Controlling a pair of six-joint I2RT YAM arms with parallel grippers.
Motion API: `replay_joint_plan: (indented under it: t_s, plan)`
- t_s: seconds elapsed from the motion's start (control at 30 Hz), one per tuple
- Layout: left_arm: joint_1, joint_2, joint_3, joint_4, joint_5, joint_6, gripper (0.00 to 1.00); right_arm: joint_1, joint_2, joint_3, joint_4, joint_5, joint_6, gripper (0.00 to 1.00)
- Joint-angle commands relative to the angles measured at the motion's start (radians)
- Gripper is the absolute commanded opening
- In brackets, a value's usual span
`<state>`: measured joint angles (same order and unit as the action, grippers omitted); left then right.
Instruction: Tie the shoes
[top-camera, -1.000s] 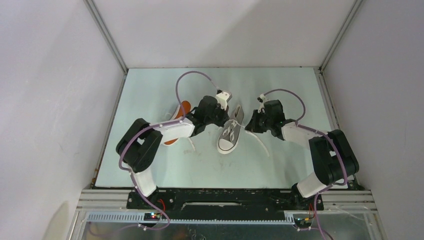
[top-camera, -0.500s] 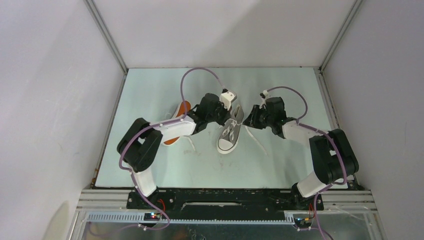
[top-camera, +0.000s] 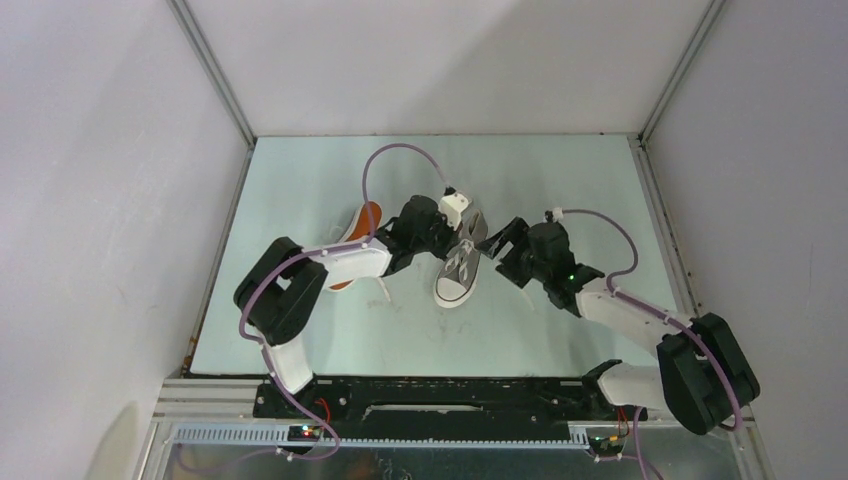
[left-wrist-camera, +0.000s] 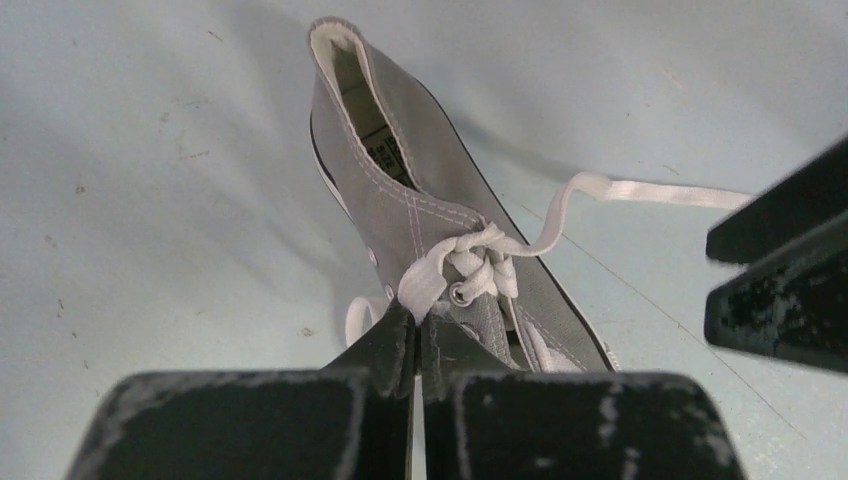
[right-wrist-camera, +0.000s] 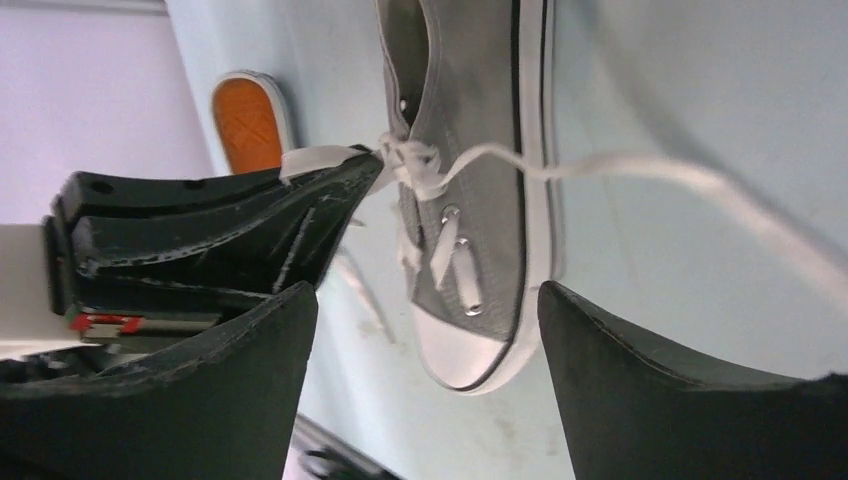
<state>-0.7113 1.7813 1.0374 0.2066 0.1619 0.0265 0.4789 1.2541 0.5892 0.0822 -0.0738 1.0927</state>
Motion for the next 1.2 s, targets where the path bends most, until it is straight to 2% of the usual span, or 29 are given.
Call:
replay_joint_plan:
  t_s: [0.0, 0.1, 0.27, 0.47, 0.67, 0.73, 0.83, 0.93, 1.0, 1.03, 1.1, 1.17]
  plan:
    - [-0.006, -0.054, -0.014, 0.068, -0.005, 0.01, 0.0, 0.081, -0.012, -0.043, 0.11, 0.157, 0.436, 0.83]
    - [-0.006, -0.058, -0.028, 0.07, -0.006, 0.02, 0.0, 0.093, 0.032, -0.122, 0.317, 0.178, 0.559, 0.79]
    - [-0.007, -0.071, -0.039, 0.07, -0.017, 0.037, 0.0, 0.084, 0.103, -0.156, 0.421, 0.217, 0.635, 0.76]
    - [-0.006, -0.07, -0.038, 0.066, -0.019, 0.042, 0.0, 0.017, 0.237, -0.164, 0.569, 0.164, 0.68, 0.72]
    - [-0.006, -0.07, -0.034, 0.04, -0.029, 0.063, 0.0, -0.044, 0.298, -0.164, 0.593, 0.155, 0.661, 0.69]
    - [-0.007, -0.068, -0.033, 0.038, -0.03, 0.07, 0.0, -0.066, 0.327, -0.166, 0.604, 0.132, 0.658, 0.64]
    - [-0.006, -0.068, -0.028, 0.028, -0.034, 0.086, 0.0, -0.09, 0.368, -0.161, 0.641, 0.104, 0.647, 0.51]
    - [-0.013, -0.069, -0.021, 0.008, -0.051, 0.105, 0.0, -0.114, 0.416, -0.13, 0.652, 0.033, 0.607, 0.44]
    - [-0.019, -0.067, -0.009, -0.017, -0.063, 0.123, 0.0, -0.121, 0.436, -0.109, 0.66, -0.003, 0.583, 0.32]
    - [-0.02, -0.066, -0.002, -0.023, -0.067, 0.132, 0.0, -0.123, 0.439, -0.099, 0.664, -0.012, 0.573, 0.18]
    - [-0.021, -0.065, 0.007, -0.046, -0.073, 0.142, 0.0, -0.13, 0.432, -0.078, 0.633, -0.044, 0.535, 0.02]
    - [-0.022, -0.065, 0.015, -0.063, -0.072, 0.152, 0.0, -0.139, 0.413, -0.06, 0.604, -0.066, 0.458, 0.0]
